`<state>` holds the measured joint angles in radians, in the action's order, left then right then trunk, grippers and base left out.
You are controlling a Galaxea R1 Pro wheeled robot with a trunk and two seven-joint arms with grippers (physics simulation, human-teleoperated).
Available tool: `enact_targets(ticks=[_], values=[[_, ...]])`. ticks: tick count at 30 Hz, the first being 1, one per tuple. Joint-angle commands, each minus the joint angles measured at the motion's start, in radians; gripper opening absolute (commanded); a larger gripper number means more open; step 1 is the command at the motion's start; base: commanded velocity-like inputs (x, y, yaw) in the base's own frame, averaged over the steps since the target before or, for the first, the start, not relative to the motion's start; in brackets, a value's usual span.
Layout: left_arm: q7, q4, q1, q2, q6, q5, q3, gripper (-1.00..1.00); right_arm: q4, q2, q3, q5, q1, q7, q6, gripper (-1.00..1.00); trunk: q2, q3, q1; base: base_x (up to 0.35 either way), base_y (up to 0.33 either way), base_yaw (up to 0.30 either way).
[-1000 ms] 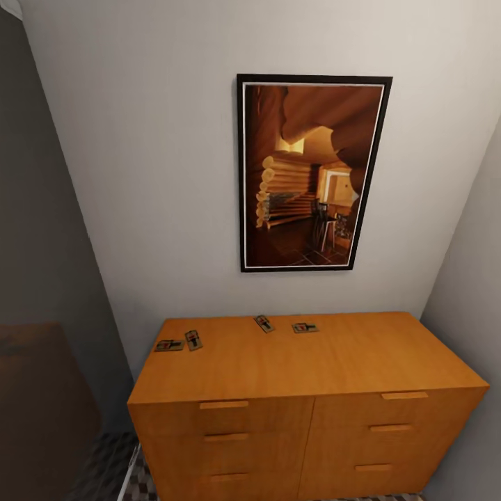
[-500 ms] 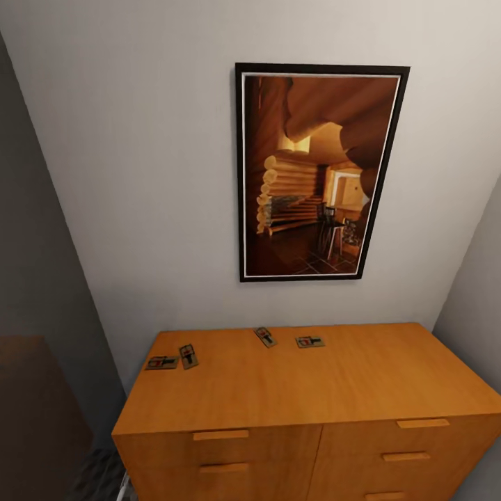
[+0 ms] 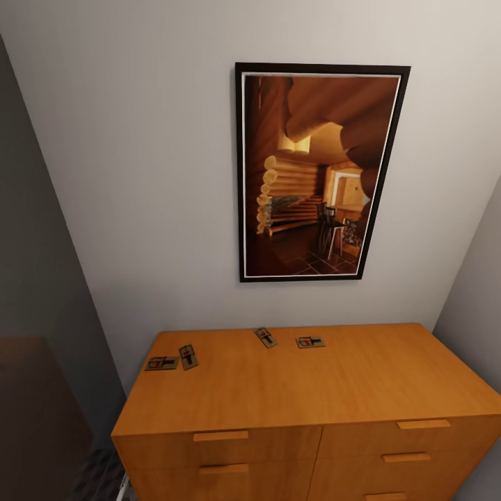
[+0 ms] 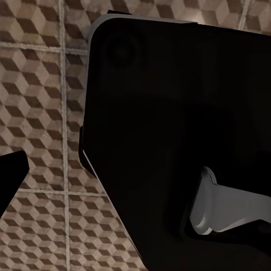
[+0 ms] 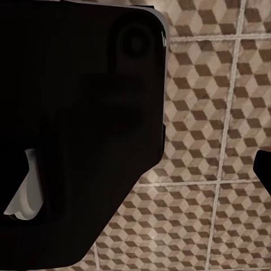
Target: Take the four mousetraps from the cabinet in the bathroom and place them on the bathroom floor. Make sure all four end up on the same floor surface, and ensure that at least two of them are either under or directly next to the same bathroom sink.
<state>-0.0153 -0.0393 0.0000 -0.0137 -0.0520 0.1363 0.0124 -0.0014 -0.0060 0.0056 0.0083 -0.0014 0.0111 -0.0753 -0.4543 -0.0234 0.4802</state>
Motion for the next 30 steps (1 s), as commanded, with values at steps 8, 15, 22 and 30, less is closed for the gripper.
enact_targets(ticks=[8, 15, 22, 30], values=[[-0.002, -0.001, 0.0, 0.001, -0.002, 0.009, 0.001, 1.0, 0.0, 0.001, 0.0, 0.001, 0.0, 0.001, -0.003, 1.0, -0.002, -0.002, 0.0, 0.001, 0.0, 0.0], [-0.002, -0.001, 0.0, 0.001, -0.002, 0.009, 0.001, 1.0, 0.0, -0.001, 0.0, 0.001, 0.0, -0.002, -0.003, 1.0, -0.002, -0.002, 0.0, 0.0, 0.0, 0.0], [-0.002, -0.001, 0.0, 0.001, -0.002, 0.009, 0.001, 1.0, 0.0, -0.003, -0.001, -0.002, 0.0, -0.008, -0.003, 1.0, -0.002, -0.002, 0.0, 0.0, 0.0, 0.0], [-0.002, -0.001, 0.0, 0.001, -0.002, 0.009, 0.001, 1.0, 0.0, -0.003, -0.007, -0.009, 0.0, -0.009, -0.002, 1.0, -0.002, -0.002, 0.0, 0.0, 0.0, 0.0]])
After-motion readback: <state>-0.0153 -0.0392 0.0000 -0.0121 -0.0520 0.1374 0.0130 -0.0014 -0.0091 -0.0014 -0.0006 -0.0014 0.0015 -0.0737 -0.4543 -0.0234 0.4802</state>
